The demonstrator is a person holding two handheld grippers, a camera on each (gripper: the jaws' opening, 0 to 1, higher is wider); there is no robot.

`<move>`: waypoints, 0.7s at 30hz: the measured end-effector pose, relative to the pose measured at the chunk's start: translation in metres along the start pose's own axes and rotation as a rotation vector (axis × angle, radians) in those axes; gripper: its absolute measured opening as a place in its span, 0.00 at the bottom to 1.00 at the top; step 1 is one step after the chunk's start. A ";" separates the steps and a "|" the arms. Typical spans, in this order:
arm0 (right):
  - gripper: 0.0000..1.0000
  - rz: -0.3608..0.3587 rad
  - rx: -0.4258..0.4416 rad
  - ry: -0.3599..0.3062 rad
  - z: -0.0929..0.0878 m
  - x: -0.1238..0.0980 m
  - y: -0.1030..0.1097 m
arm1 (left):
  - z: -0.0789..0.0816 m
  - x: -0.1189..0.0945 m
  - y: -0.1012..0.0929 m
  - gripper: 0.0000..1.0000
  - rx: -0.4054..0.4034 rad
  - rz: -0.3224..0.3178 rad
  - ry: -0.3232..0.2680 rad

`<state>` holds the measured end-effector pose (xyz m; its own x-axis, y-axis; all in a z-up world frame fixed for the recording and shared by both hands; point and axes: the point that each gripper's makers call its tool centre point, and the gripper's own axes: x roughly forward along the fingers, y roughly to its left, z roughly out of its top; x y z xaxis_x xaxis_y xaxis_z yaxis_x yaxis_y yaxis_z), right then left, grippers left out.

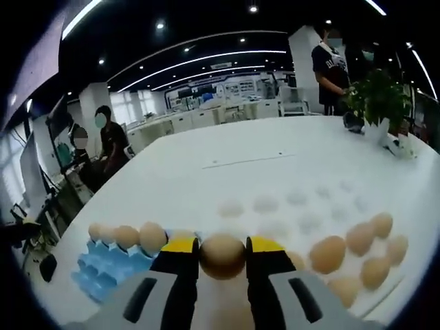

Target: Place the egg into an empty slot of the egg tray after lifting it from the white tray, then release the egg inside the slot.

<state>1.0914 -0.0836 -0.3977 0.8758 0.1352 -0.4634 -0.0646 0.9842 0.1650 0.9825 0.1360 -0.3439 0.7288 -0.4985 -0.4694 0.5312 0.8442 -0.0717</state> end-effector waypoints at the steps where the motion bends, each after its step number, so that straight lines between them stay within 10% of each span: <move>1: 0.27 0.002 -0.001 -0.002 0.001 0.000 0.000 | 0.000 0.000 0.000 0.99 -0.001 0.001 0.000; 21: 0.28 0.069 -0.162 0.028 -0.001 0.020 0.022 | 0.002 -0.004 0.002 0.99 0.005 0.021 0.007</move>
<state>1.1066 -0.0590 -0.4046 0.8529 0.2040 -0.4805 -0.2022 0.9777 0.0562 0.9819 0.1393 -0.3406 0.7368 -0.4789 -0.4772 0.5178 0.8536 -0.0571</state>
